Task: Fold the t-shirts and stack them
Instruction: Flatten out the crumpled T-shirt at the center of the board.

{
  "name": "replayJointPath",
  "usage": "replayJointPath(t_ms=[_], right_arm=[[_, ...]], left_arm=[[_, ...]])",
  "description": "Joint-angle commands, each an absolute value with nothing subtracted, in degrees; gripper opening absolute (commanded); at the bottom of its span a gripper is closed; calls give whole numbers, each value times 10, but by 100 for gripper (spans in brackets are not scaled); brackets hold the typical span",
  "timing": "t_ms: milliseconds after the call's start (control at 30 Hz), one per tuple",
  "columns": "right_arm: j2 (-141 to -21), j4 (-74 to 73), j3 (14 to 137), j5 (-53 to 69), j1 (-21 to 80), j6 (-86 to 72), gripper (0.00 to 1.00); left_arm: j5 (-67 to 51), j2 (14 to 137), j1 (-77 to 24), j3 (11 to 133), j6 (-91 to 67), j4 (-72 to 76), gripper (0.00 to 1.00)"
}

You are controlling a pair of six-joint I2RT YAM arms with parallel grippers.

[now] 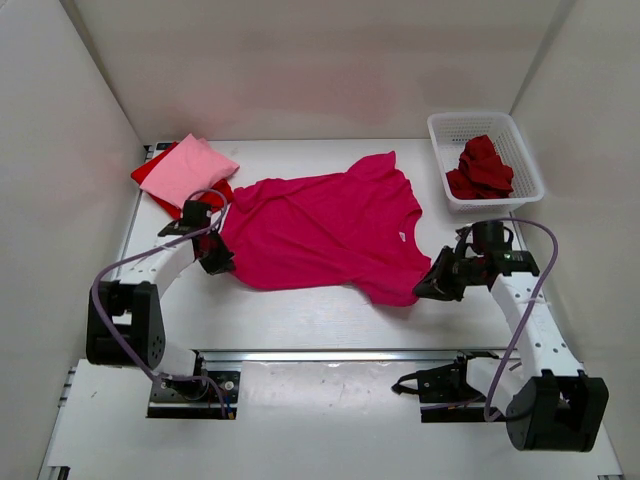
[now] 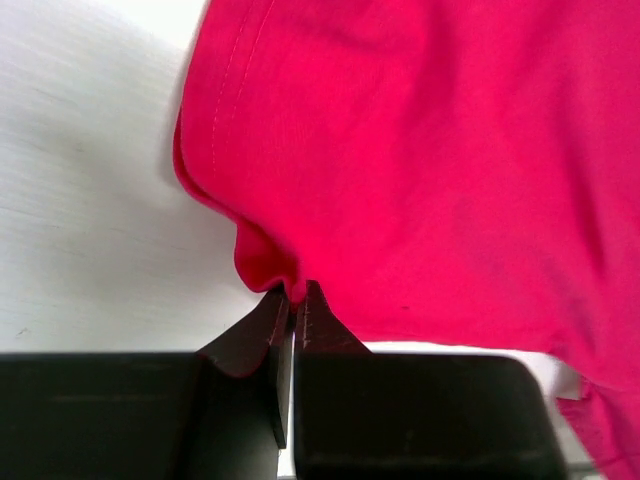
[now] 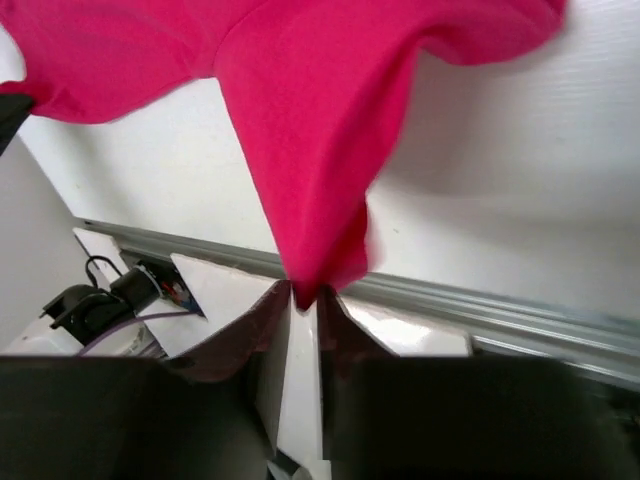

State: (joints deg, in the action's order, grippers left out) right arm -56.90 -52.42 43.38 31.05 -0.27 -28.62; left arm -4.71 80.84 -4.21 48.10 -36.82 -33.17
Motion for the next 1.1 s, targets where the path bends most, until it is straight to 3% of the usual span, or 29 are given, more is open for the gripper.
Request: replayJointPath(t_ms=[0,133,167,267,400,633,800,933,1067], right_arm=[[-604,-608,489,309,-26,-264,16],[-640,-570,511,273,-38,-236,43],[-662,-554,514,267,-15,-233,46],[-737,-503,532,294,24,-219,43],[-738,-494,513,199,66,-225,43],[-768,-430,407,173,1,-230,43],[-668,-383,315,192,-25,-295,34],[-584,-333,251,207,-26,-339,33],[-575,-308,235,222,-58,-364,33]], left_arm=[[-64,834,-37,518,-337,-359,0],[-56,859,-32,549,-313,-366,0],[-60,874,-32,551,-317,-364,0],[-72,896,-40,557,-319,-360,0],[-67,902,-50,566,-307,-358,0],[-84,900,-58,557,-311,-348,0],[-85,889,-70,555,-309,-350,0],[-93,878,-79,539,-317,-336,0],[-96,877,-78,531,-316,-337,0]])
